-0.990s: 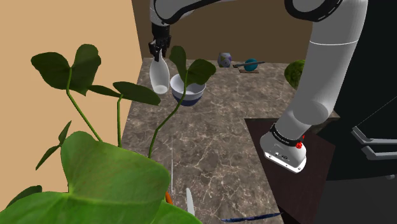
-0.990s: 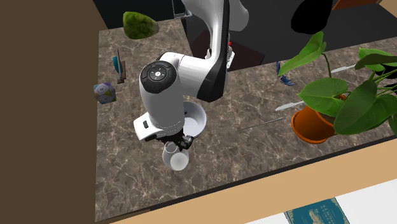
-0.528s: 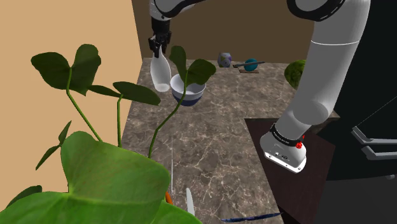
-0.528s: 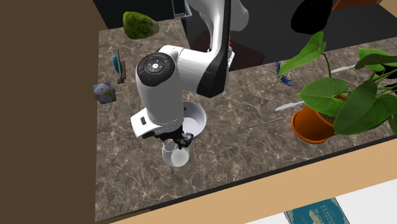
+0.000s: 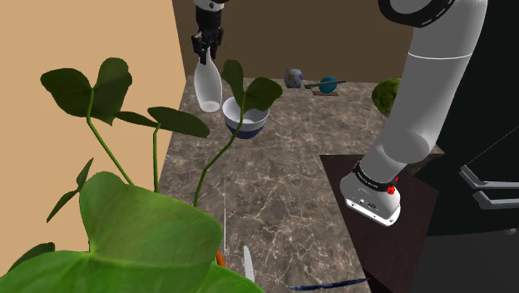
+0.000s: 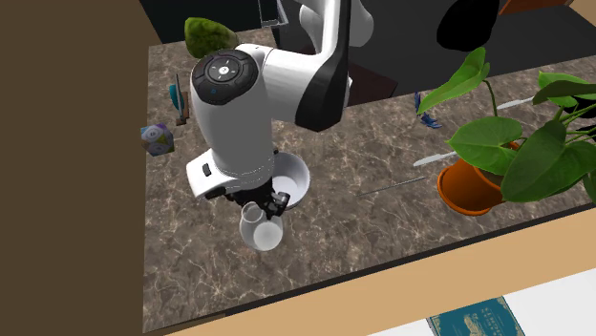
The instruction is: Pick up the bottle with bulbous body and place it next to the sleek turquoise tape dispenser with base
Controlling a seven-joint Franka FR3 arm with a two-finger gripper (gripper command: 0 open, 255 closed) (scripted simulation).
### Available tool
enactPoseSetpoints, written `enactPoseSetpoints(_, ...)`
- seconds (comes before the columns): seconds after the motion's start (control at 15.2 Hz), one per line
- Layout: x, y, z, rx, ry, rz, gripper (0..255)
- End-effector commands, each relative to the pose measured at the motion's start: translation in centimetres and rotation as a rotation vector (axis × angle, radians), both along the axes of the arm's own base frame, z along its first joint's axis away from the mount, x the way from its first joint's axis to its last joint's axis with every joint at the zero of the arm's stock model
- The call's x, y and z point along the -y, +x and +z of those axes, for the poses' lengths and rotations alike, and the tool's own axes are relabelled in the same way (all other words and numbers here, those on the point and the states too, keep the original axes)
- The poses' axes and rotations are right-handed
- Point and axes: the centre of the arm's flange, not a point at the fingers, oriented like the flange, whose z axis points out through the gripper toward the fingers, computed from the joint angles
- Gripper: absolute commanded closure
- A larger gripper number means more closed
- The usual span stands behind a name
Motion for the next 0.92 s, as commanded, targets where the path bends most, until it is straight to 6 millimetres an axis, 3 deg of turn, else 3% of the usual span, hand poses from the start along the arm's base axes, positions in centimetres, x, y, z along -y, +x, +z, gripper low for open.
enactPoseSetpoints(0.0,0.0,0.0,1.1,0.0,0.0,0.0,255)
enactPoseSetpoints(0.86,0.0,0.0,8.0,0.0,0.0,0.0,255)
